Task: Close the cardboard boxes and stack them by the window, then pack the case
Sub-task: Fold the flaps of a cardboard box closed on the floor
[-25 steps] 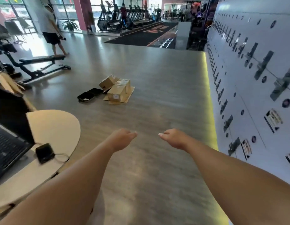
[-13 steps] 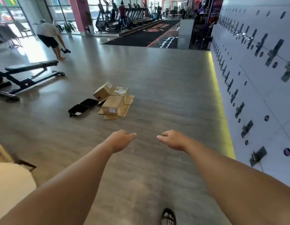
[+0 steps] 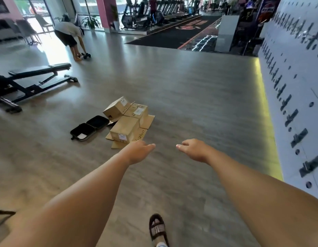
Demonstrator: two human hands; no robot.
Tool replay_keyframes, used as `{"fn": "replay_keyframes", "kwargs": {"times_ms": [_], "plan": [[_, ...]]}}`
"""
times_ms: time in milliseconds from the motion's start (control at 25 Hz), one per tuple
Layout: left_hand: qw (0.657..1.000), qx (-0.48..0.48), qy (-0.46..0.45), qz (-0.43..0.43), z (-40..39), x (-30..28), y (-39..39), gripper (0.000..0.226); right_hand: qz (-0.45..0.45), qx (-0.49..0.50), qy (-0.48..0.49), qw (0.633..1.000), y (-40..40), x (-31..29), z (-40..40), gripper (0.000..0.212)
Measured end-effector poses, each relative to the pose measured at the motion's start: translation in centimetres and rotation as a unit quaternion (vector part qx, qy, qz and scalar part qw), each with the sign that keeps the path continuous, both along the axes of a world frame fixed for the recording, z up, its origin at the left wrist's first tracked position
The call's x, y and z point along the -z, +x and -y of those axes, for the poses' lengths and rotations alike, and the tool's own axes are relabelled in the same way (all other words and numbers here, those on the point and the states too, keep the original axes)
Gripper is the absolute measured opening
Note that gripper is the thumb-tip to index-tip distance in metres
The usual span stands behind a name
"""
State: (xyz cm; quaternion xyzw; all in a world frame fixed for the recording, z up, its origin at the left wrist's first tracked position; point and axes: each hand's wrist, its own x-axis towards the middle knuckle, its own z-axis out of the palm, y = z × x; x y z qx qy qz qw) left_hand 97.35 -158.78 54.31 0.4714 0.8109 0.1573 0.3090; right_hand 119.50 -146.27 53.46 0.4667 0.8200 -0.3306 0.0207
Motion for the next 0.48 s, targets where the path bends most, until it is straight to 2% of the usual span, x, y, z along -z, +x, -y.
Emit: {"fn": "replay_keyframes", "kwargs": {"times_ms": [120, 480], "plan": [[1.000, 0.005, 0.008, 0.001, -11.2, 1.5, -5.1, 0.066, 0.010, 0.001, 0.003, 1.000, -4.1, 0.9, -10.4, 0.051], [1.000, 0.021, 0.011, 0.014, -38.4, -0.1, -15.5, 0.052, 0.024, 0.023, -0.012, 0.999, -13.4, 0.3, -37.5, 0.059]]}}
